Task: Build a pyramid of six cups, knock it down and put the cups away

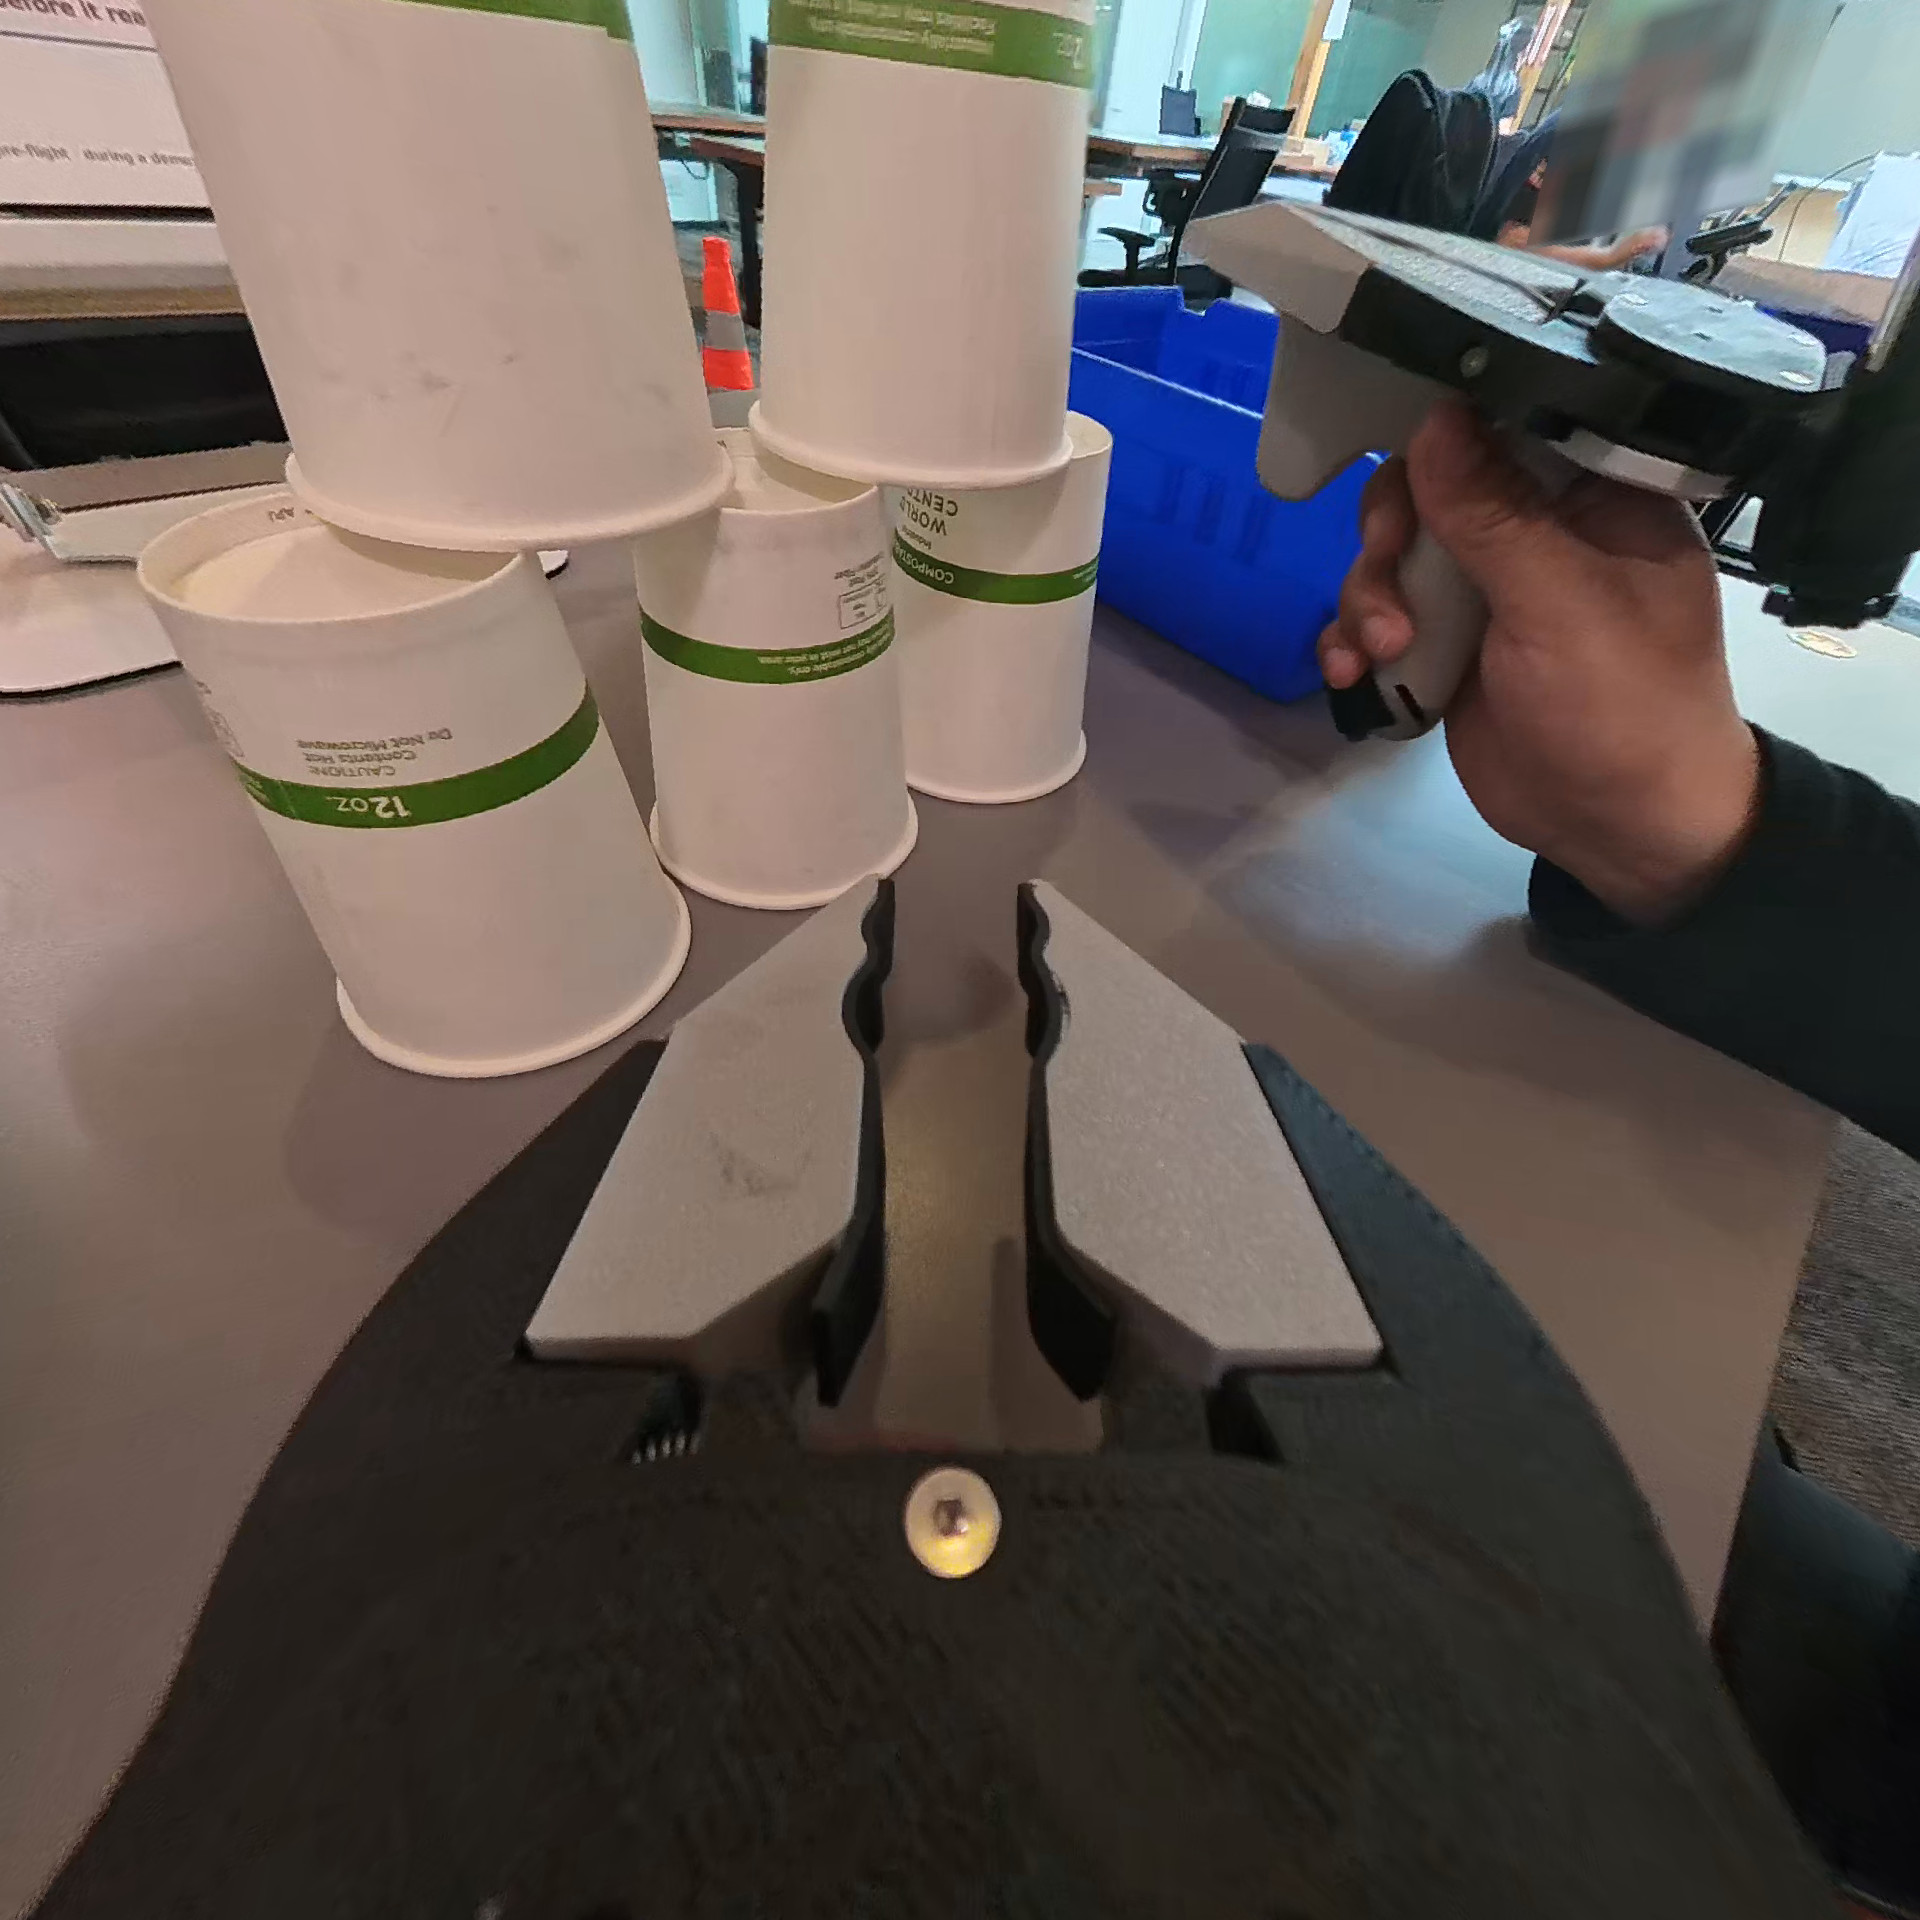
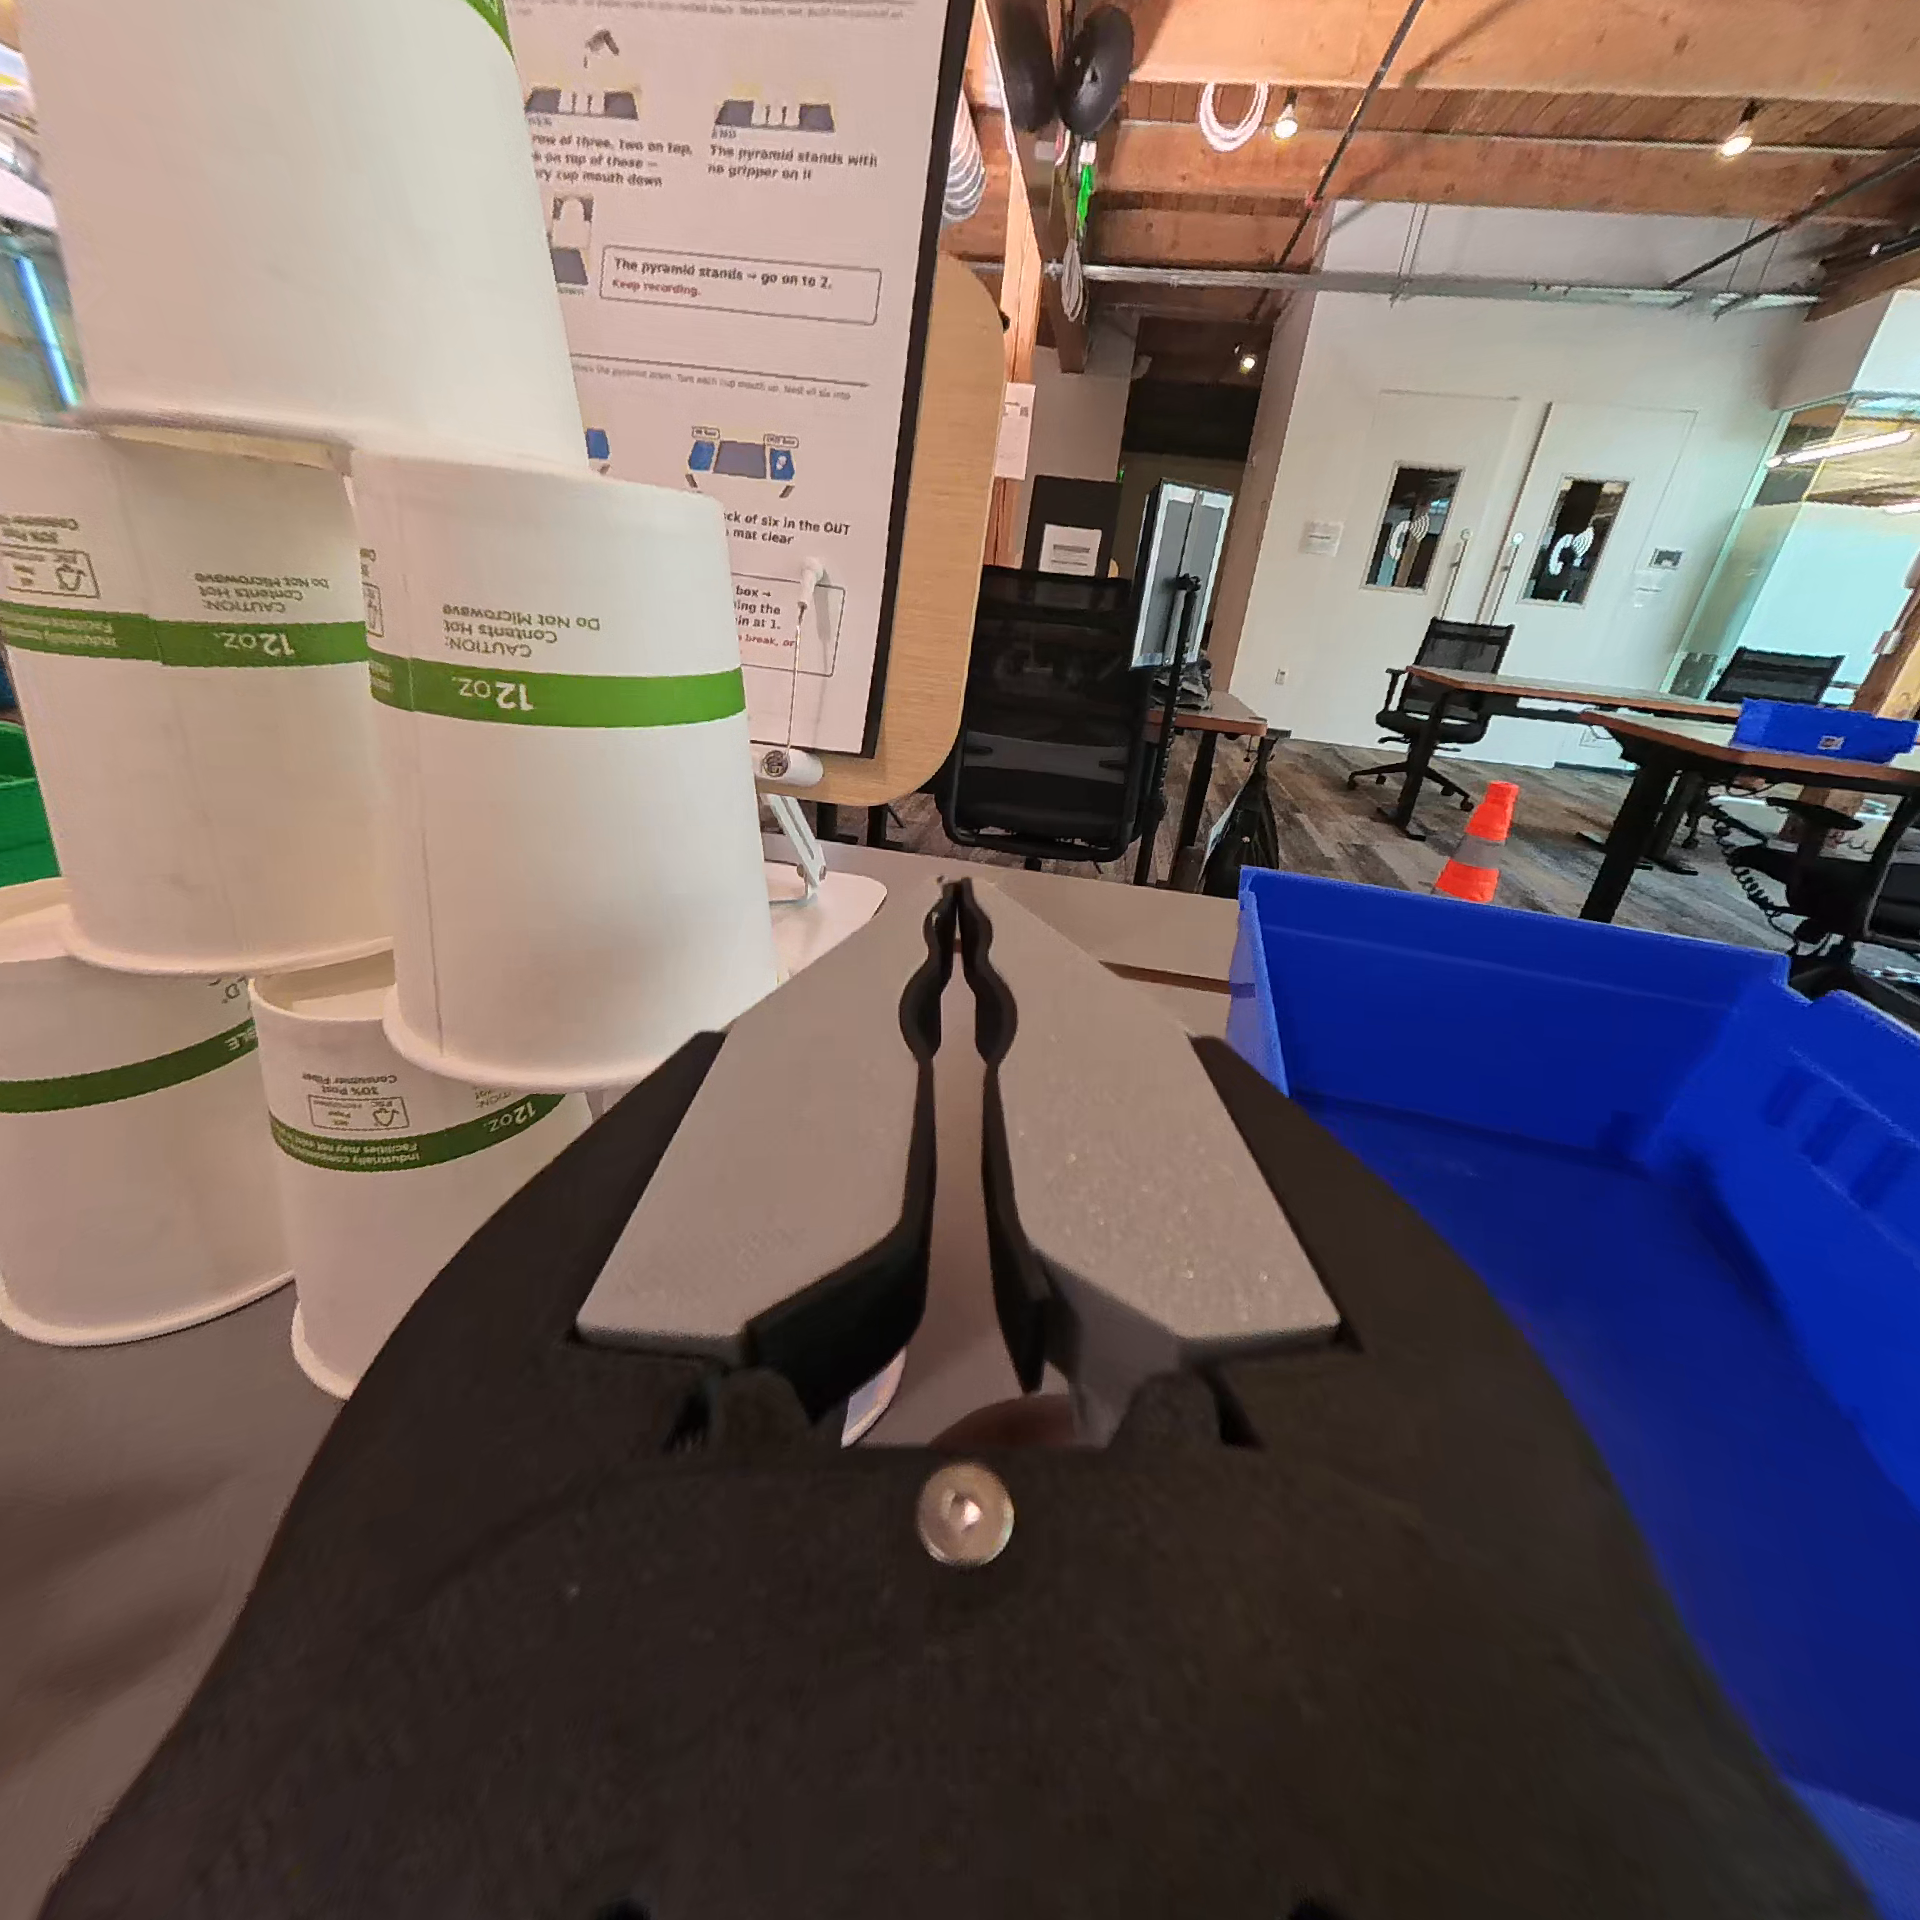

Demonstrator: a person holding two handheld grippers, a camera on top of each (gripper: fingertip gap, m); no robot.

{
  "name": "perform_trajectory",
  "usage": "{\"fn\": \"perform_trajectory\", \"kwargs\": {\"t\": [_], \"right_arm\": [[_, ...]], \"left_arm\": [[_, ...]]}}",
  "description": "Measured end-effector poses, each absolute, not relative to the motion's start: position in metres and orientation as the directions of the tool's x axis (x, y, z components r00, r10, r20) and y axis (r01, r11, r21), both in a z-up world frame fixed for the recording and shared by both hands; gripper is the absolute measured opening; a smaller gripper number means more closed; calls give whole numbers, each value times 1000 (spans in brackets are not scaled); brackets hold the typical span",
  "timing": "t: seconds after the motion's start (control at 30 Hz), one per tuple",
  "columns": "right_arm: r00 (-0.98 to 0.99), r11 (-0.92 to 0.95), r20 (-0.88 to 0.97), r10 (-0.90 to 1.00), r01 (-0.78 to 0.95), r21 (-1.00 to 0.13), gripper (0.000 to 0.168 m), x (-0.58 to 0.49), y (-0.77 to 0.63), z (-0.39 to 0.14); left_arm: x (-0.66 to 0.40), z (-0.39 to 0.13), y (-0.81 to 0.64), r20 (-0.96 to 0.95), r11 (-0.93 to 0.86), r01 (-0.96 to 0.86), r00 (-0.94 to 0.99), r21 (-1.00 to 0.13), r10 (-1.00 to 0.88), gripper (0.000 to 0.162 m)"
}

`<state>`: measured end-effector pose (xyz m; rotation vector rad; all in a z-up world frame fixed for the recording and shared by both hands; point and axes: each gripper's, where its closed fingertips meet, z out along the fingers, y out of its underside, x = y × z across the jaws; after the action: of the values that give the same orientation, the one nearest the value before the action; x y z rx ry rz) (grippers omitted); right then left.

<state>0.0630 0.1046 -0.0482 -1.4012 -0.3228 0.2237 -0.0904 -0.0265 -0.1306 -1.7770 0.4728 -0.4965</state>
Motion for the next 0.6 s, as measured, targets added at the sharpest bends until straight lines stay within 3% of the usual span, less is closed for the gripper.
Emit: {"fn": "perform_trajectory", "kwargs": {"t": [0.17, 0.23, 0.33, 0.43, 0.53, 0.6], "right_arm": [[926, 128, 85, 367, 41, -991, 0, 61, 107, -54], [928, 111, 81, 364, 43, -993, 0, 62, 110, -57], [929, 72, 65, 363, 41, -997, 0, 62, 122, -59], [901, -11, 25, 433, 33, -999, 0, 53, 135, -54], [882, -58, 11, 471, 43, -997, 0, 46, 157, -39], [806, -115, 20, 592, 109, -987, 0, 26, 168, -42]], "left_arm": [[-108, -128, -19, 212, -294, 66, 840, -954, -499, 21], [-120, -126, -14, 269, -340, 107, 837, -934, -477, 28], [-102, -103, -29, 341, -397, 86, 696, -914, -632, 24], [-69, -64, -59, 224, -300, -68, 518, -951, -826, 23], [-56, -31, -53, 18, -150, -240, 478, -959, -878, 24], [-49, -10, -36, -21, -129, -309, 438, -942, -899, 23]]}}
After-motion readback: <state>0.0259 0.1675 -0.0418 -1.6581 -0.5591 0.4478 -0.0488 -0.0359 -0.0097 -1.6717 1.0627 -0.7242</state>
